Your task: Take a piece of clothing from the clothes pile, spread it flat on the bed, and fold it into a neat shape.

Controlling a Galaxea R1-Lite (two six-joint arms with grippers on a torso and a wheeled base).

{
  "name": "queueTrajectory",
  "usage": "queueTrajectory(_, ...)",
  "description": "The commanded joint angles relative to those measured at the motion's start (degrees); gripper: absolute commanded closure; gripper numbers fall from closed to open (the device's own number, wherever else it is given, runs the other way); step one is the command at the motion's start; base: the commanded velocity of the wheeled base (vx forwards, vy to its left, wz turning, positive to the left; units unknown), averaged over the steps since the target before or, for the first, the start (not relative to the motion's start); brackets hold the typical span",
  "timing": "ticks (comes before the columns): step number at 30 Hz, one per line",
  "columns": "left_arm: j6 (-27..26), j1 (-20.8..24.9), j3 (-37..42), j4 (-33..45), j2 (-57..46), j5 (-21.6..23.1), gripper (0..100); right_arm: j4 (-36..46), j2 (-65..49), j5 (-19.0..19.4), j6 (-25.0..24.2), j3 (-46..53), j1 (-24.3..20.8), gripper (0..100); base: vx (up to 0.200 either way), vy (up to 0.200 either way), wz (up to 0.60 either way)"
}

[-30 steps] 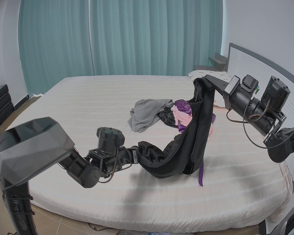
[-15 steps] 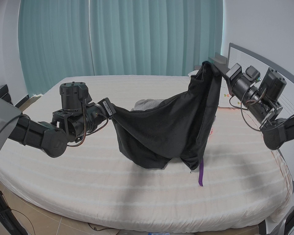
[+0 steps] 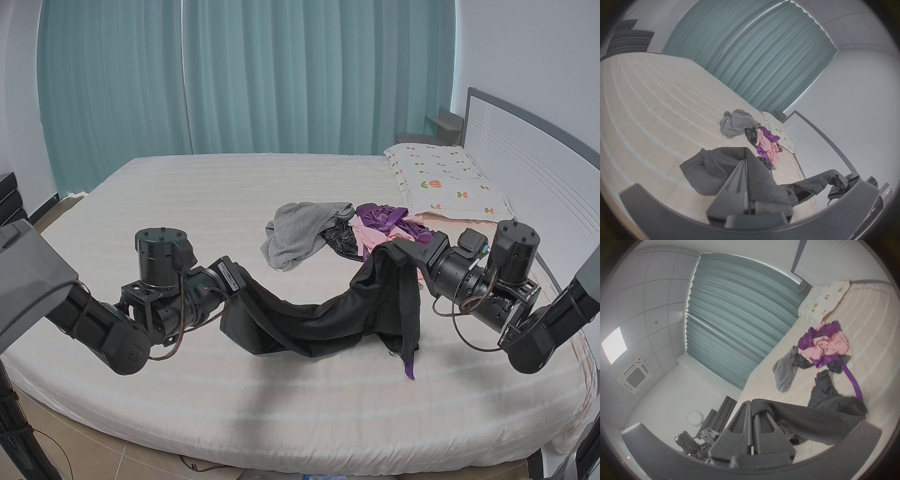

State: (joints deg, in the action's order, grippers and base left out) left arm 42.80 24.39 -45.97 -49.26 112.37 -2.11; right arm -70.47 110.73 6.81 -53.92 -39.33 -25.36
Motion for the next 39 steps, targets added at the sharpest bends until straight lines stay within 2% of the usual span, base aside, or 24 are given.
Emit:
queueTrajectory(1,0.97,1.89,2.55,-3.56,5.31,0.09,100,-0.19,2.56,-0.66,-1.01,2.24,-1.54,100,0.000,0.000,0.00)
queueTrajectory(16,2.11,2.85,8.27,-5.23,4.87,0.61,100,-0.10,2.56,-2.42,-1.01,3.47,-1.63,100,0.000,0.000,0.00)
queueTrajectory(22,2.29,2.76,9.32,-5.32,3.99,0.53,100,-0.10,2.83,-2.86,-1.01,3.56,-2.33,100,-0.200,0.000,0.00)
queueTrajectory(28,2.11,2.76,9.67,-5.41,3.03,0.35,100,-0.10,3.00,-3.39,-0.92,3.56,-2.33,100,0.000,0.000,0.00)
queueTrajectory(37,4.57,2.59,10.38,-10.59,2.68,0.00,100,-0.10,3.00,-3.30,-0.92,3.56,-2.50,100,0.000,0.000,0.00)
queueTrajectory(39,4.92,2.06,10.55,-10.68,2.06,0.53,100,-0.10,3.00,-3.39,-0.92,3.56,-2.59,100,0.000,0.200,0.00)
